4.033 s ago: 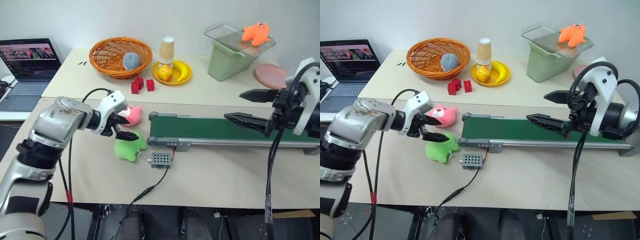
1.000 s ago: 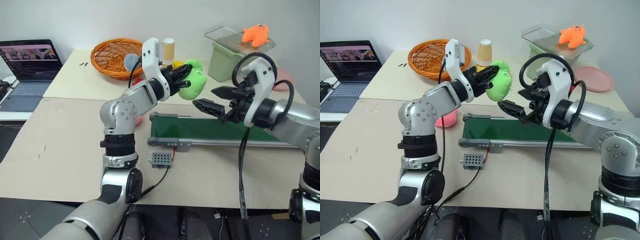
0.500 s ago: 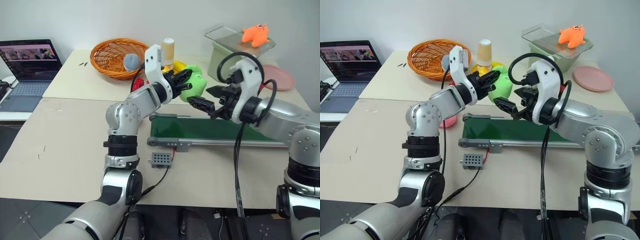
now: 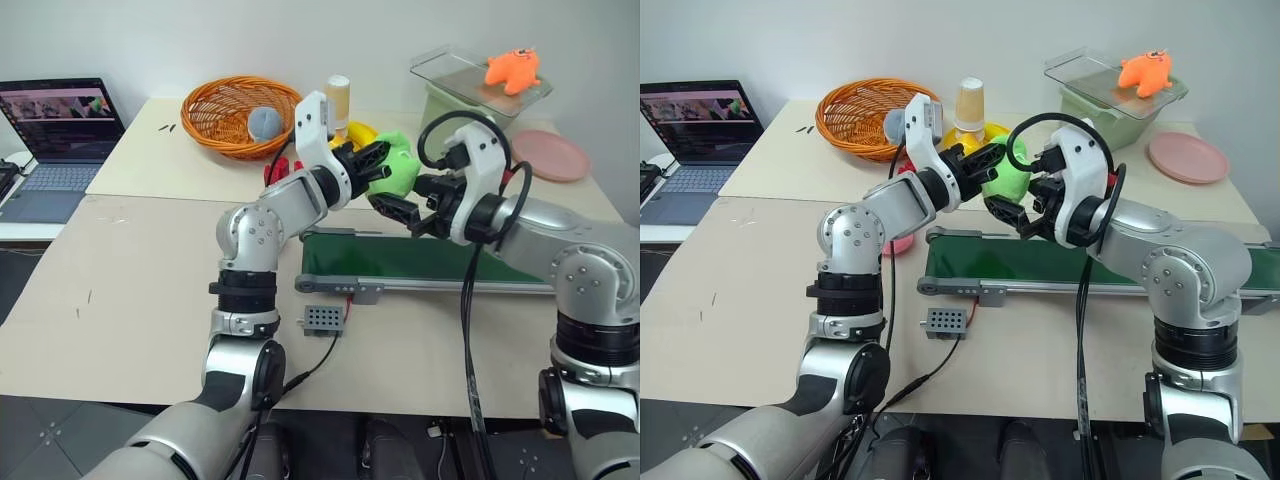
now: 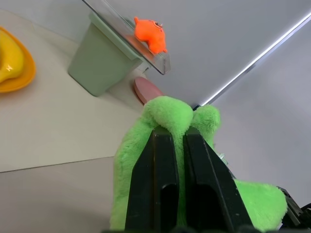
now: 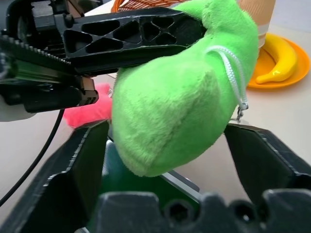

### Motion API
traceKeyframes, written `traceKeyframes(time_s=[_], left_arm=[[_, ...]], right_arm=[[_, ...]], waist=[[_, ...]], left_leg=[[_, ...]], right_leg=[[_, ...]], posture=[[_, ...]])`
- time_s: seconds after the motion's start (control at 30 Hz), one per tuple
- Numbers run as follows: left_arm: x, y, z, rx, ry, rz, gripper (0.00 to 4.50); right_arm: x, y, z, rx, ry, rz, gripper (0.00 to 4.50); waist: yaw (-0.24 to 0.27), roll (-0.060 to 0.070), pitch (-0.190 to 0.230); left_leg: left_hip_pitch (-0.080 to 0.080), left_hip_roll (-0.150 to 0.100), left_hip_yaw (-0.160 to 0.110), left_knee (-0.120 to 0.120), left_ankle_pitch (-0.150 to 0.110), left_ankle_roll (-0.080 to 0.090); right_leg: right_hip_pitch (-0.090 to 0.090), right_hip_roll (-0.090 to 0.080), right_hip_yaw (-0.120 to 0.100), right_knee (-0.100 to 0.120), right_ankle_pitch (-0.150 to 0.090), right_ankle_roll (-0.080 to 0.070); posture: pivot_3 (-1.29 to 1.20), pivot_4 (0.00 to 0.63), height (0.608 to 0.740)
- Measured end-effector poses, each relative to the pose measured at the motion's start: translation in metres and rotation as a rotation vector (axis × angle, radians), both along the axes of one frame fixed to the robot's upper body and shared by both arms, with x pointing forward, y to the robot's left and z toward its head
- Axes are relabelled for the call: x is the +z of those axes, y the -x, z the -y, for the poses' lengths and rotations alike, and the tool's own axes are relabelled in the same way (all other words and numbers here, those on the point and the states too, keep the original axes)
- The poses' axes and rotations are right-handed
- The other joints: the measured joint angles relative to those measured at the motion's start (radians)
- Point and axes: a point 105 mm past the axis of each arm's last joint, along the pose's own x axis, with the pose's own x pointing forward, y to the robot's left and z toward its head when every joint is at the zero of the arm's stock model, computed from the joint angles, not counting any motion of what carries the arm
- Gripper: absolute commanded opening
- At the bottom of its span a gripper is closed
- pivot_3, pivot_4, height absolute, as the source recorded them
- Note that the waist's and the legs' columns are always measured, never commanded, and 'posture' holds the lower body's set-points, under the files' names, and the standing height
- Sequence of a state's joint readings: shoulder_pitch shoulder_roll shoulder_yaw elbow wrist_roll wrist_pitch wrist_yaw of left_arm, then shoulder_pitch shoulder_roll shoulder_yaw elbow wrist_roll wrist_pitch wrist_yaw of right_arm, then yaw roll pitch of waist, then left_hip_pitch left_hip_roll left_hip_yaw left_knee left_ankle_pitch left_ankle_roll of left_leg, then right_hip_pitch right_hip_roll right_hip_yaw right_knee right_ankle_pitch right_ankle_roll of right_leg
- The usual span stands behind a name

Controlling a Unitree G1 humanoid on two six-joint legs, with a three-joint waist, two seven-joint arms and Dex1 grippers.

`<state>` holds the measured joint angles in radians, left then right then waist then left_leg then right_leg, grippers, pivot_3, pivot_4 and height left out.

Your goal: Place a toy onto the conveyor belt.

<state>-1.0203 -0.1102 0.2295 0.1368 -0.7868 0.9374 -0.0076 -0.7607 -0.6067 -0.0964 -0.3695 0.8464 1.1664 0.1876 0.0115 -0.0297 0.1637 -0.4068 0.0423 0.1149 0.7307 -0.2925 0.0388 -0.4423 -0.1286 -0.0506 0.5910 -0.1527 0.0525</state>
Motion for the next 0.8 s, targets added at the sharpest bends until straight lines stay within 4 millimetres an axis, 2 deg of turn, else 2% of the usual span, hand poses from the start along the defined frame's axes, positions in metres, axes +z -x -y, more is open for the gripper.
traceKeyframes(time_s=[0.1, 0.13, 0.3, 0.33, 0.43, 0.5, 0.53, 0.57, 0.67, 0.8], left_arm=[[-0.001, 0.000, 0.001, 0.001, -0.004, -0.006, 0.00], [-0.001, 0.001, 0.001, 0.001, -0.003, -0.009, 0.00], [-0.002, 0.002, 0.002, -0.004, 0.002, -0.012, 0.00], [-0.002, 0.002, 0.002, -0.004, 0.002, -0.013, 0.00], [-0.002, 0.002, 0.002, -0.005, 0.006, -0.015, 0.00], [-0.002, 0.002, 0.002, -0.004, 0.006, -0.016, 0.70], [-0.002, 0.002, 0.002, -0.005, 0.009, -0.017, 0.77], [-0.001, 0.003, 0.001, -0.010, 0.021, -0.021, 1.30], [0.002, 0.004, -0.001, -0.025, 0.056, -0.032, 2.09], [0.008, 0.002, -0.010, -0.021, 0.129, -0.059, 2.09]], right_arm=[[0.000, 0.000, 0.000, 0.001, 0.003, 0.002, 2.21], [0.000, 0.000, 0.001, -0.001, 0.005, 0.003, 1.67], [0.000, -0.001, 0.001, 0.000, 0.010, 0.005, 0.18], [0.000, -0.001, 0.001, 0.000, 0.011, 0.005, 0.04], [0.000, -0.001, 0.002, -0.002, 0.013, 0.007, 0.04], [0.000, -0.001, 0.002, -0.001, 0.014, 0.007, 0.00], [0.000, -0.001, 0.002, 0.000, 0.014, 0.006, 0.00], [0.000, -0.001, 0.002, 0.002, 0.014, 0.007, 0.00], [0.000, 0.000, 0.001, 0.009, 0.014, 0.009, 0.00], [0.001, 0.001, 0.000, 0.014, 0.015, 0.013, 0.00]], waist=[[0.000, 0.000, 0.000], [0.000, 0.000, 0.000], [0.000, 0.000, 0.000], [0.000, 0.000, 0.000], [0.000, 0.000, 0.000], [0.000, 0.000, 0.000], [0.000, 0.000, 0.000], [0.000, 0.000, 0.000], [0.000, 0.000, 0.000], [0.000, 0.000, 0.000]], left_leg=[[0.000, 0.000, 0.000, 0.000, 0.000, 0.000], [0.000, 0.000, 0.000, 0.000, 0.000, 0.000], [0.000, 0.000, 0.000, 0.000, 0.000, 0.000], [0.000, 0.000, 0.000, 0.000, 0.000, 0.000], [0.000, 0.000, 0.000, 0.000, 0.000, 0.000], [0.000, 0.000, 0.000, 0.000, 0.000, 0.000], [0.000, 0.000, 0.000, 0.000, 0.000, 0.000], [0.000, 0.000, 0.000, 0.000, 0.000, 0.000], [0.000, 0.000, 0.000, 0.000, 0.000, 0.000], [0.000, 0.000, -0.001, 0.000, 0.000, 0.000]], right_leg=[[0.000, 0.000, 0.000, 0.000, 0.000, 0.000], [0.000, 0.000, 0.000, 0.000, 0.000, 0.000], [0.000, 0.000, 0.000, 0.000, 0.000, 0.000], [0.000, 0.000, 0.000, 0.000, 0.000, 0.000], [0.000, 0.000, 0.000, 0.000, 0.000, 0.000], [0.000, 0.000, 0.000, 0.000, 0.000, 0.000], [0.000, 0.000, 0.000, 0.000, 0.000, 0.000], [0.000, 0.000, 0.000, 0.000, 0.000, 0.000], [0.000, 0.000, 0.000, 0.000, 0.000, 0.000], [0.000, 0.000, 0.000, 0.000, 0.000, 0.000]], posture=[[0.00, 0.150, 0.739], [0.00, 0.150, 0.739], [0.00, 0.150, 0.739], [0.00, 0.150, 0.739], [0.00, 0.150, 0.739], [0.00, 0.150, 0.739], [0.00, 0.150, 0.739], [0.00, 0.150, 0.739], [0.00, 0.150, 0.739], [0.00, 0.150, 0.739]])
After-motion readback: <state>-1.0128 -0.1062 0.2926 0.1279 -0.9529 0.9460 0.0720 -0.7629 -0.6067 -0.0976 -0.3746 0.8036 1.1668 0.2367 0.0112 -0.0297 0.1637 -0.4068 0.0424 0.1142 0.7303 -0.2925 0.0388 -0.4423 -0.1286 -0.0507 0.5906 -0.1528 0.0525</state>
